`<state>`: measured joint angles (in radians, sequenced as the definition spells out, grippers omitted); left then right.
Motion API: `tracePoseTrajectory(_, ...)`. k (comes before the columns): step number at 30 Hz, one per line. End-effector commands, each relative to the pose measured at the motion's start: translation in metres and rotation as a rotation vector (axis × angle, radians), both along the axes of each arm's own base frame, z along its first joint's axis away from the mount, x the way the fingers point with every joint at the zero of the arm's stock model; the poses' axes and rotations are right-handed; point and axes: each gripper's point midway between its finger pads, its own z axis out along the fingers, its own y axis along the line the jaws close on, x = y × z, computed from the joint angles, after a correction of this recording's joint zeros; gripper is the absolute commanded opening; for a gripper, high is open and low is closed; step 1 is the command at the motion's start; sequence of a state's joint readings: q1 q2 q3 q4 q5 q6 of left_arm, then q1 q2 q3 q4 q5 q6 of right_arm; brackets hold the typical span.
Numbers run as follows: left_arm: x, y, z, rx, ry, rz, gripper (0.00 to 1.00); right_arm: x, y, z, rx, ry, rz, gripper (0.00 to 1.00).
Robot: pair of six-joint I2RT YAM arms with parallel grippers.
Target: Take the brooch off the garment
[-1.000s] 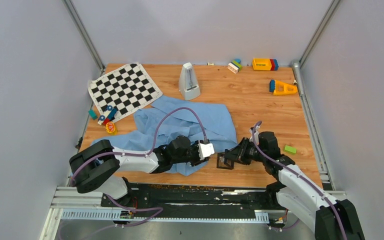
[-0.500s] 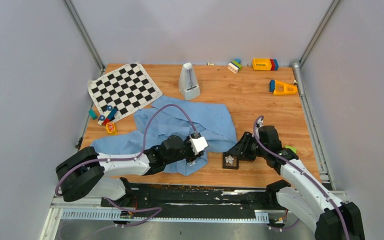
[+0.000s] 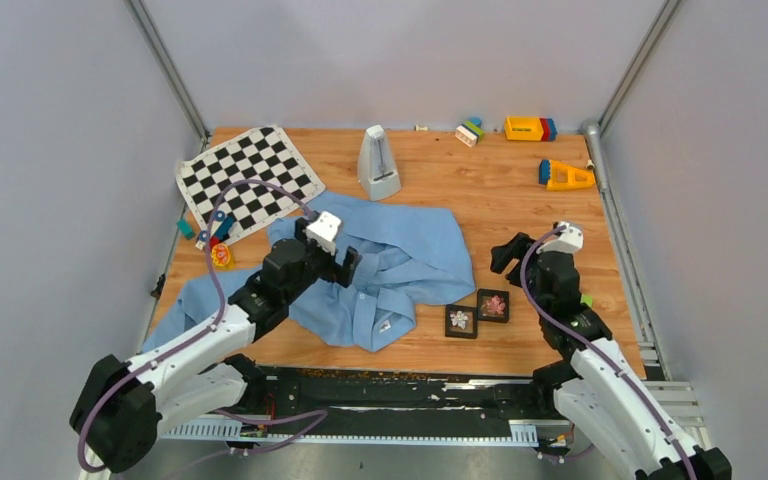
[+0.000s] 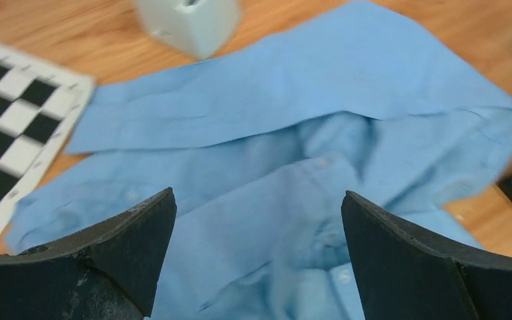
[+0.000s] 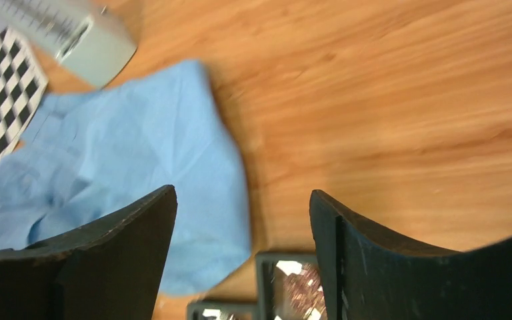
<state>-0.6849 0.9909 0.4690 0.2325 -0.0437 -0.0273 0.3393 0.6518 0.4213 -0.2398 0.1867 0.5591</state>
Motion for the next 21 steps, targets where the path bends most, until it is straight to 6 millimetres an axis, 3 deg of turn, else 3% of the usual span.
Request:
tracePoseTrajectory(1,0.025,0.061,0.017,-0.07,0.03,0.307,1.0,0.039,-0.049,0.037,-0.103,-0.226,-0.251,0.74)
tracePoseTrajectory(6,0.046,0.138,0.026,-0.123,-0.049,0.587,1.0,0.066,-0.071,0.023,-0.211,-0.223,-0.29,0.79)
tracePoseTrajectory(8,0.053,0.166,0.024,-0.127,-0.073,0.669,1.0,0.071,-0.079,0.014,-0.233,-0.202,-0.291,0.98)
tracePoseTrajectory(10,0.059,0.191,0.017,-0.112,-0.071,0.732,1.0,0.076,-0.084,0.009,-0.288,-0.22,-0.284,1.0)
tracePoseTrajectory(15,0.071,0.222,0.007,-0.049,-0.169,0.815,1.0,0.088,-0.086,0.002,-0.356,-0.31,-0.256,1.0)
tracePoseTrajectory(18,0.083,0.229,-0.015,-0.036,-0.162,0.834,0.97,0.09,-0.094,-0.014,-0.401,-0.306,-0.279,1.0)
tracePoseTrajectory(21,0.09,0.227,-0.015,-0.008,-0.178,0.802,0.94,0.089,-0.094,-0.011,-0.432,-0.319,-0.261,1.0)
